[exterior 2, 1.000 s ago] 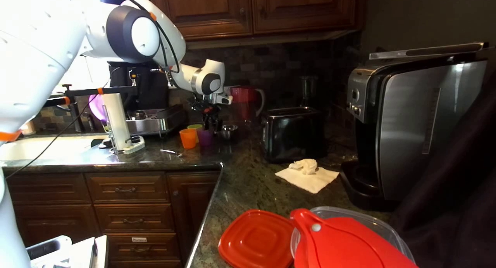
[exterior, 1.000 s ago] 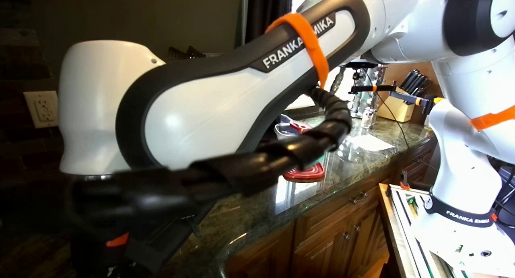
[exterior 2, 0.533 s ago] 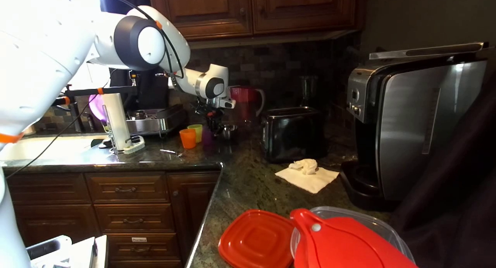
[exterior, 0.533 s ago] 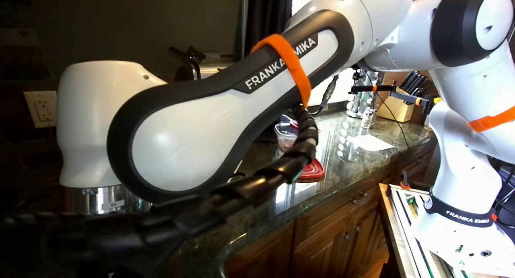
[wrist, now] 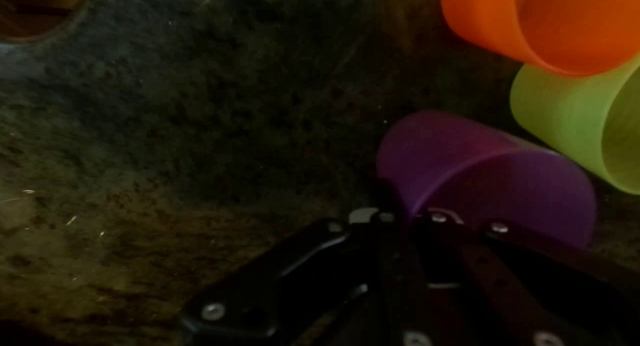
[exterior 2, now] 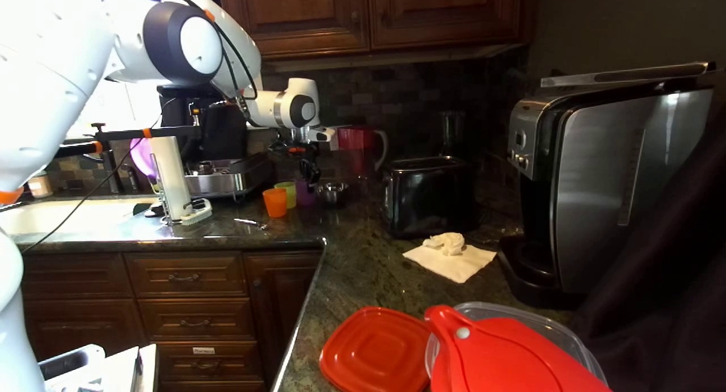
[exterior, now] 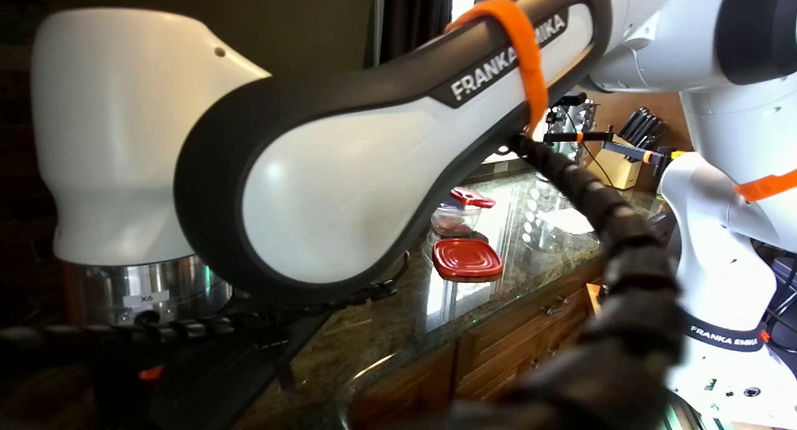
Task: Move the cup to the right
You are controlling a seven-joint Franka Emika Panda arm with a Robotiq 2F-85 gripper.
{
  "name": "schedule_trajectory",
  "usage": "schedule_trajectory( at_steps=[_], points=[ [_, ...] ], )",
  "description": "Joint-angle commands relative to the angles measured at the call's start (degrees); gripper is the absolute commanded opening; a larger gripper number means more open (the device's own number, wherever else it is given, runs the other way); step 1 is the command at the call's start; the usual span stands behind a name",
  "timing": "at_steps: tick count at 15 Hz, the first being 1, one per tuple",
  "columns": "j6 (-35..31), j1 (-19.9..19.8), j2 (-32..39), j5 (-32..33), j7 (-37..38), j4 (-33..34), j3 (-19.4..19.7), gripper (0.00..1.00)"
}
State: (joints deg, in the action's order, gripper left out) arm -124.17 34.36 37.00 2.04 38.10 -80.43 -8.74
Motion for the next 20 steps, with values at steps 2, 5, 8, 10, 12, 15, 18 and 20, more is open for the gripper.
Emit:
schedule_trajectory(
  at_steps=[2,5,8,10,12,15,18,20],
  points=[
    [-1.5,2.2,-2.7,3.7,6.7,-2.5,1.6,0.01],
    [-1.6,2.6,-3.4,4.3,7.6,-2.9,1.7,0.01],
    [-13.1,3.7,-11.6,5.5,16.8,-13.1,4.7,0.01],
    [-18.8,5.1,-16.0,7.7,23.0,-18.4,6.7,0.01],
    [-21.7,6.2,-20.0,12.9,31.4,-22.7,8.4,0.01],
    [-17.4,10.7,-25.3,17.3,43.0,-27.9,13.3,0.01],
    [-16.1,7.8,-28.9,22.2,50.7,-33.3,10.0,0.01],
    [-16.5,5.2,-26.4,21.2,48.0,-29.9,7.6,0.05]
  ],
)
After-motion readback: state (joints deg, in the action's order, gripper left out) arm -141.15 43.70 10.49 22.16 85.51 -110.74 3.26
